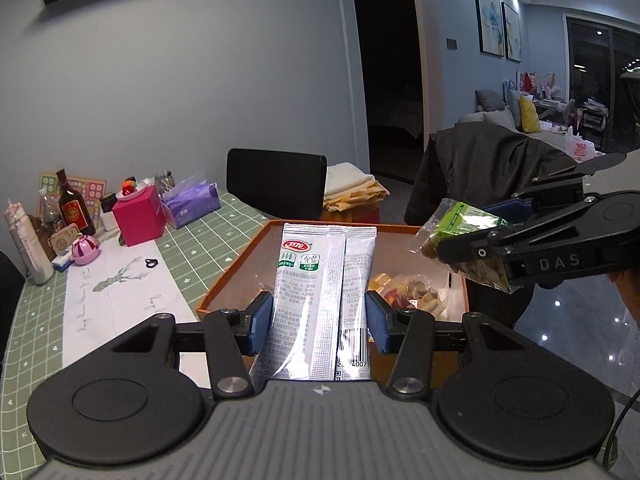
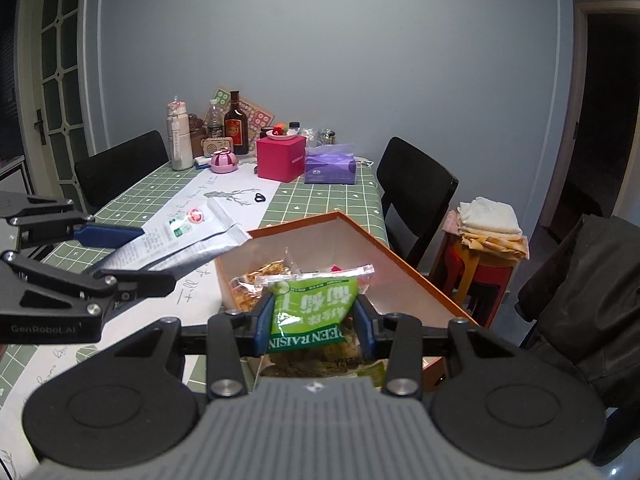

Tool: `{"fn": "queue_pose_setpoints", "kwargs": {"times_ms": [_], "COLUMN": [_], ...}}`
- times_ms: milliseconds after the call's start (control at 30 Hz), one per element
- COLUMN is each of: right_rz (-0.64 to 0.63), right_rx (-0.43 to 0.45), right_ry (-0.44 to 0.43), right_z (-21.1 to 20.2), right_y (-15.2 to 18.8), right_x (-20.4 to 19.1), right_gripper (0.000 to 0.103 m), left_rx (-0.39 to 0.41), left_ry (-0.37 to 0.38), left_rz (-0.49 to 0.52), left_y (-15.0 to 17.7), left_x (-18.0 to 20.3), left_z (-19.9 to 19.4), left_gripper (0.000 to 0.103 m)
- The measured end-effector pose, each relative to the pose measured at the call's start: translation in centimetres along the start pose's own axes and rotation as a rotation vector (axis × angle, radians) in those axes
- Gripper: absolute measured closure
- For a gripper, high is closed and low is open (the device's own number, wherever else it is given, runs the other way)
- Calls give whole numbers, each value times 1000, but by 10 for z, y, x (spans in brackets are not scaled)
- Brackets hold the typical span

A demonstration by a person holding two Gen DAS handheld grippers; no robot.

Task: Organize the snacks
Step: 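Carry the white packet and green raisin bag up over the orange box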

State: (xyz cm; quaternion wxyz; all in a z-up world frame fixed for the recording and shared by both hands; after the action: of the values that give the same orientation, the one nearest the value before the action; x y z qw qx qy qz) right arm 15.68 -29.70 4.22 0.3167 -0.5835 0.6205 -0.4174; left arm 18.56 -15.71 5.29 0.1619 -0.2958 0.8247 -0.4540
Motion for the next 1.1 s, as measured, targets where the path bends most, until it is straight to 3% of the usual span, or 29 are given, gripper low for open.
{"fn": "queue_pose_setpoints", "kwargs": {"times_ms": [267, 1100], "right_rz": [7, 33], "right_rx": [-53, -239], "right_ry": [8, 16], "right_z": [33, 143], "right_y": [9, 9], "right_x": [6, 13], "right_gripper": [62, 62], "left_rx": [-52, -253], "left_ry": [38, 29], "left_rz": [-35, -25], "left_y": [-1, -3], "left_x": [-5, -42], "left_z": [27, 126], "left_gripper": [46, 46]}}
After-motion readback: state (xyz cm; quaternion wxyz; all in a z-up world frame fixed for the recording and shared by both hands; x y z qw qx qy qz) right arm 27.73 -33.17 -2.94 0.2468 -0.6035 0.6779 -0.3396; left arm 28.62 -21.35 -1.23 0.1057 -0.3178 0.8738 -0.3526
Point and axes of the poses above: each gripper's, at about its wrist camera, not at the fingertips, and z roughly the way its jaws point, x to its right, y to its underside, the point moved 7 cm from there along z, roughly the way its jaws point, and after that the axes turned 13 degrees about y, right-handed, at the moved point
